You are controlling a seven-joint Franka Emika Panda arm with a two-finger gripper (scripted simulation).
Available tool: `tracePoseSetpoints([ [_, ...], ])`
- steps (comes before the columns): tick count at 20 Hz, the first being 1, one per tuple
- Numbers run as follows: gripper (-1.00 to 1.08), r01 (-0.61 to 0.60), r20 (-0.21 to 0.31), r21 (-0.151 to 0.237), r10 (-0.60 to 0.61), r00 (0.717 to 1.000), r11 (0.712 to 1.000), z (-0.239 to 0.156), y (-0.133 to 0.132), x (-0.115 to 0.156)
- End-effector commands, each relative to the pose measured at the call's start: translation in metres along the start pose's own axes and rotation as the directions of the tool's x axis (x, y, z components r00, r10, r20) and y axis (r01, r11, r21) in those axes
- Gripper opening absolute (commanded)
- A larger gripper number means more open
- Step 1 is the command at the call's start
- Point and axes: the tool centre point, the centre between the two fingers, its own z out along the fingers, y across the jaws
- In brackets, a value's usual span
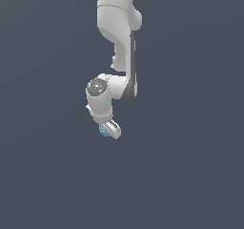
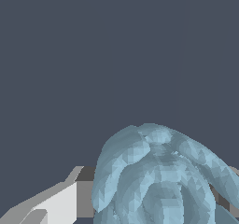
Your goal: Pick up the object and move it to a goal position.
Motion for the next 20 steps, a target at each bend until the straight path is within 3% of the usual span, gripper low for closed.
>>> tracePoseSetpoints([
  [1, -1.0, -0.001, 0.0, -0.001, 0.001, 1.0, 1.0, 0.001, 0.001, 0.0],
  [10, -1.0, 0.0, 0.0, 0.0, 0.0, 1.0, 1.0, -0.015, 0.003, 0.014],
  [20, -1.0, 0.0, -0.001, -0.001, 0.0, 1.0, 1.0, -0.072, 0.015, 0.065],
])
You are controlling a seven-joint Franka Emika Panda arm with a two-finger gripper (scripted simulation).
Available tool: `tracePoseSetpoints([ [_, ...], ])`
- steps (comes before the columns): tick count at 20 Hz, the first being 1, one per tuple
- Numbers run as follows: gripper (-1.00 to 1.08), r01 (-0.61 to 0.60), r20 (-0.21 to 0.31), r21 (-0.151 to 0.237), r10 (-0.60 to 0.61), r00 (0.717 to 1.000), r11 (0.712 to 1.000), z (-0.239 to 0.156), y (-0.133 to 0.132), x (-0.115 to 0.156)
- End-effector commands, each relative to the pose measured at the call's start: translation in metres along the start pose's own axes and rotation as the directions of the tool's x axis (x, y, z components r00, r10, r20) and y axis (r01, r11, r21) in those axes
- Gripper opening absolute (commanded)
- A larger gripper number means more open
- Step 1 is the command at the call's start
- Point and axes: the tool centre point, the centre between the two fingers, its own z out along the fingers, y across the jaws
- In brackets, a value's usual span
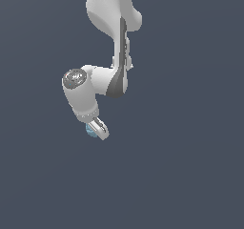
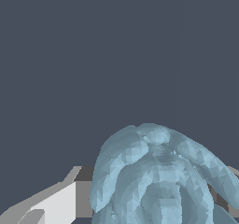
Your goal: Pick up the object and move it to a goal position.
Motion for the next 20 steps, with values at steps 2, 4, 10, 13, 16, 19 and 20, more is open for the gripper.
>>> tracePoseSetpoints([
  [2, -1.0, 0.0, 0.0, 0.0, 0.0, 1.0, 1.0, -0.024, 0.005, 0.022],
  [4, -1.0, 0.0, 0.0, 0.0, 0.0, 1.0, 1.0, -0.039, 0.007, 0.036],
  [10, -1.0, 0.0, 0.0, -0.001, 0.0, 1.0, 1.0, -0.072, 0.013, 0.068],
  [13, -1.0, 0.0, 0.0, -0.001, 0.0, 1.0, 1.0, -0.083, 0.014, 0.079],
  [16, -1.0, 0.0, 0.0, 0.0, 0.0, 1.0, 1.0, -0.091, 0.015, 0.087],
  [19, -1.0, 0.0, 0.0, 0.0, 0.0, 1.0, 1.0, -0.096, 0.016, 0.092],
  [20, -1.0, 0.0, 0.0, 0.0, 0.0, 1.0, 1.0, -0.097, 0.016, 0.094],
])
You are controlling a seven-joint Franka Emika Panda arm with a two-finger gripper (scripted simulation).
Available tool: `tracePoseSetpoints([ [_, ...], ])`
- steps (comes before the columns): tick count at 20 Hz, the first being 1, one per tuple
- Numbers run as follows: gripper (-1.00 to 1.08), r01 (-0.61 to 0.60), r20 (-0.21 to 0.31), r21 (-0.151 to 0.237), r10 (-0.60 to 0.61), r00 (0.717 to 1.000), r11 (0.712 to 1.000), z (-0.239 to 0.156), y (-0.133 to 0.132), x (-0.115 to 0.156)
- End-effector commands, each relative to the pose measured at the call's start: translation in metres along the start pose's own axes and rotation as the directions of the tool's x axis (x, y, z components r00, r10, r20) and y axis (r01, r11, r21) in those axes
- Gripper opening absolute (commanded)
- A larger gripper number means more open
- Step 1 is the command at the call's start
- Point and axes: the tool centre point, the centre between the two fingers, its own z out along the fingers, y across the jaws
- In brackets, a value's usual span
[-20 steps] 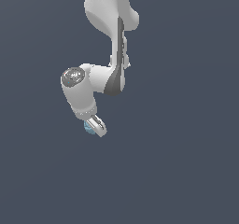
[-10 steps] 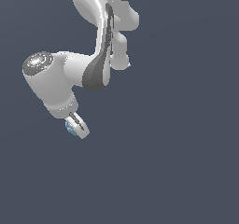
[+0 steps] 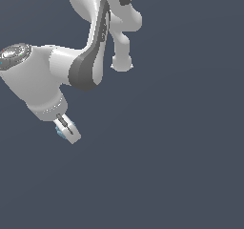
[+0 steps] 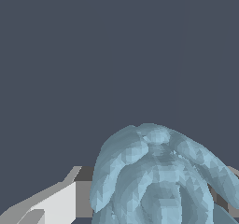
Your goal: Pick up the object and move it to a goal position.
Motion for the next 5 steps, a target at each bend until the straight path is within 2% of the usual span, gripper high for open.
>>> tracePoseSetpoints([
  [1, -1.0, 0.001, 0.0, 0.0, -0.001, 1.0, 1.0, -0.0033, 0.0, 0.0034],
  [5, -1.0, 0.001, 0.0, 0.0, -0.001, 1.0, 1.0, -0.005, 0.0001, 0.0052],
])
